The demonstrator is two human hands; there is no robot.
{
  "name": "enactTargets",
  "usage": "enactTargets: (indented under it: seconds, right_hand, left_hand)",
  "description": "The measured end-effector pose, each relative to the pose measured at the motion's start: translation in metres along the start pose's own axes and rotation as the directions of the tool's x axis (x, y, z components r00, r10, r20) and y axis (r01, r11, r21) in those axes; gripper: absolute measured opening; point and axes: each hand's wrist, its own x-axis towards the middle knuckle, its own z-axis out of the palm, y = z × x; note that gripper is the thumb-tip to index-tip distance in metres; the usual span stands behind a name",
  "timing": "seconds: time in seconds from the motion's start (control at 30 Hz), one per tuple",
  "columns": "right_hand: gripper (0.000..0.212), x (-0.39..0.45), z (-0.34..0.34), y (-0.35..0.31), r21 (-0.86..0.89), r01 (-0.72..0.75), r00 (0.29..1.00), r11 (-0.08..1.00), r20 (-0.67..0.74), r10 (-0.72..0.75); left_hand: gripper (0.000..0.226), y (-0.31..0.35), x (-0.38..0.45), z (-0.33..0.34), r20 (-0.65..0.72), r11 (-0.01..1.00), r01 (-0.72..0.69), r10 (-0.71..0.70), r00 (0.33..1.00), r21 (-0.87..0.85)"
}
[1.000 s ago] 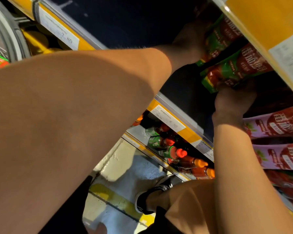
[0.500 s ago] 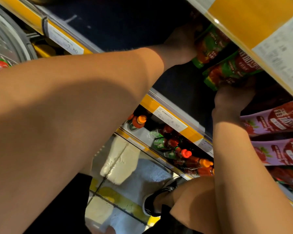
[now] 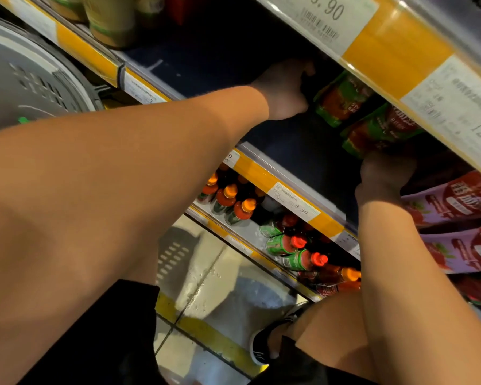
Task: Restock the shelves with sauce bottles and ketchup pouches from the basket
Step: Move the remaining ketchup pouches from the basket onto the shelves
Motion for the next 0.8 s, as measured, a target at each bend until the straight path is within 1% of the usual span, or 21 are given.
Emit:
enactTargets:
  seconds: [0.03, 0.07, 0.13, 0.17, 0.3, 0.47, 0.5, 0.57, 0.63, 0.7, 0.77, 0.8]
  right_hand:
    - [0.041, -0.001, 0.001, 0.0, -0.035, -0.007, 1.0, 0.999, -0.013, 0.007]
    - [0.046, 0.0, 0.0, 0.001, -0.06, 0.013, 0.999, 0.998, -0.033, -0.015]
    - [0.057, 0.002, -0.004, 0.005, -0.024, 0.052, 0.996, 0.998, -0.072, -0.054]
    - [0.059, -0.001, -0.005, 0.004, -0.021, 0.054, 0.996, 0.998, -0.072, -0.055]
    - [0.053, -0.013, -0.015, -0.001, -0.002, -0.078, 0.997, 0.997, 0.027, 0.078]
    - [0.04, -0.032, -0.024, -0.004, 0.032, -0.136, 0.988, 0.99, -0.066, 0.138]
    - [0.04, -0.039, -0.024, -0.005, -0.005, -0.133, 0.989, 0.991, -0.063, 0.132]
    - [0.041, -0.057, -0.021, -0.01, 0.008, -0.17, 0.985, 0.985, -0.021, 0.17]
    - [0.041, -0.074, -0.017, -0.013, 0.022, -0.146, 0.989, 0.989, 0.031, 0.145]
    - [0.041, -0.089, -0.011, -0.016, -0.029, -0.089, 0.993, 0.996, 0.079, 0.091]
    - [0.044, -0.105, -0.003, -0.022, -0.094, 0.021, 0.986, 0.995, 0.167, -0.005]
    - [0.044, -0.113, 0.002, -0.024, -0.093, 0.087, 0.972, 0.992, 0.227, -0.064]
  left_hand:
    - [0.063, -0.001, -0.003, -0.002, 0.009, 1.0, -0.004, 0.004, 1.0, 0.009]
    - [0.061, 0.0, -0.006, -0.003, 0.012, 1.0, -0.01, 0.01, 1.0, 0.017]
    - [0.057, 0.0, -0.011, -0.005, 0.001, 0.999, -0.02, 0.02, 1.0, 0.035]
    - [0.057, 0.001, -0.013, -0.005, -0.007, 0.999, -0.024, 0.024, 1.0, 0.041]
    - [0.056, 0.006, -0.025, -0.007, 0.006, 0.997, -0.031, 0.03, 1.0, 0.065]
    - [0.057, 0.013, -0.047, -0.012, 0.039, 0.999, -0.03, 0.029, 0.999, 0.027]
    - [0.055, 0.013, -0.053, -0.014, 0.043, 0.999, -0.03, 0.03, 0.999, 0.01]
    - [0.051, 0.011, -0.067, -0.018, 0.038, 0.999, -0.047, 0.048, 0.998, -0.014]
    - [0.047, 0.009, -0.082, -0.023, 0.042, 0.997, -0.061, 0.063, 0.997, -0.041]
    - [0.044, 0.007, -0.097, -0.031, 0.054, 0.997, -0.065, 0.067, 0.996, -0.042]
    - [0.038, 0.007, -0.112, -0.043, 0.054, 0.997, -0.077, 0.078, 0.996, -0.026]
    - [0.036, 0.006, -0.121, -0.05, 0.05, 0.996, -0.083, 0.084, 0.995, -0.021]
